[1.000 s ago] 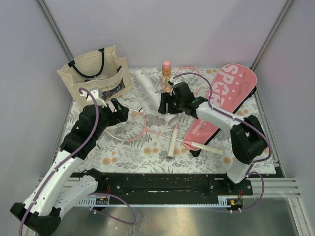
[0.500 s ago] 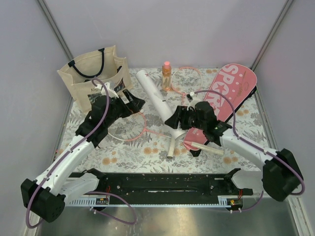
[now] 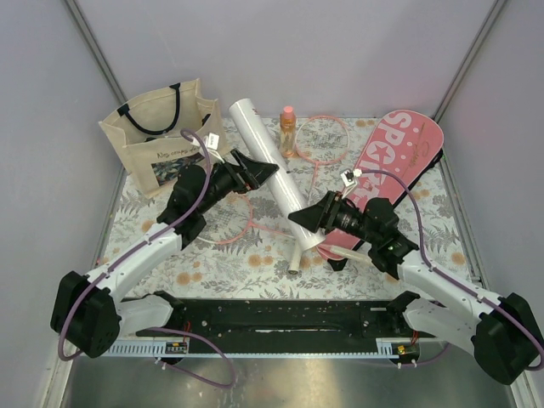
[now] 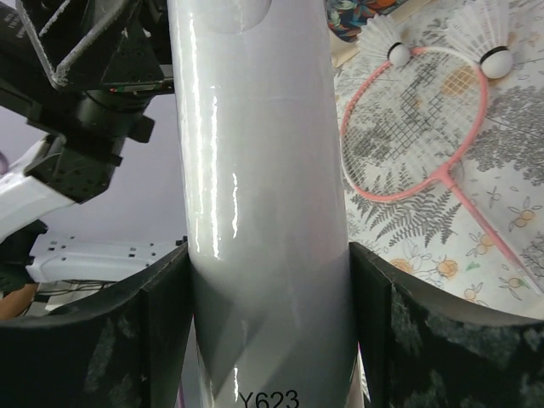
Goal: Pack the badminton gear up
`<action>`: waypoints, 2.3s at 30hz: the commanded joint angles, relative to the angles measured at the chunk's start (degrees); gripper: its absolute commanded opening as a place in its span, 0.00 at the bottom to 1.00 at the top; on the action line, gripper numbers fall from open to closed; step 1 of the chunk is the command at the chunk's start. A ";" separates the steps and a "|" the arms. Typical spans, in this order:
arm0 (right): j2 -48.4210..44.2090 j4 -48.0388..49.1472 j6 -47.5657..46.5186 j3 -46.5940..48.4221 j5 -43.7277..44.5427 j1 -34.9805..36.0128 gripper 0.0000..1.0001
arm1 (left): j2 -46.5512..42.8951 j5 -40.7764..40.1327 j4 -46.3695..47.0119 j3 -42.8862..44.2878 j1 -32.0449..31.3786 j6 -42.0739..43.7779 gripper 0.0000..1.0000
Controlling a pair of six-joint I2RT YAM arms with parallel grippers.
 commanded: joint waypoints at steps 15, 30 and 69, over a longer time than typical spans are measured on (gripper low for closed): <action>1.45 18.19 5.21 -6.31 -6.97 0.20 0.67 | 3.19 7.93 20.84 -1.22 -0.76 -5.42 0.76; -11.29 -27.31 -12.53 8.35 4.00 0.11 0.98 | -6.20 8.47 -25.45 12.04 -0.76 21.01 0.66; 21.57 -44.48 -24.50 57.67 -26.21 -2.09 0.52 | -7.97 22.08 -58.97 14.95 -10.60 45.12 0.62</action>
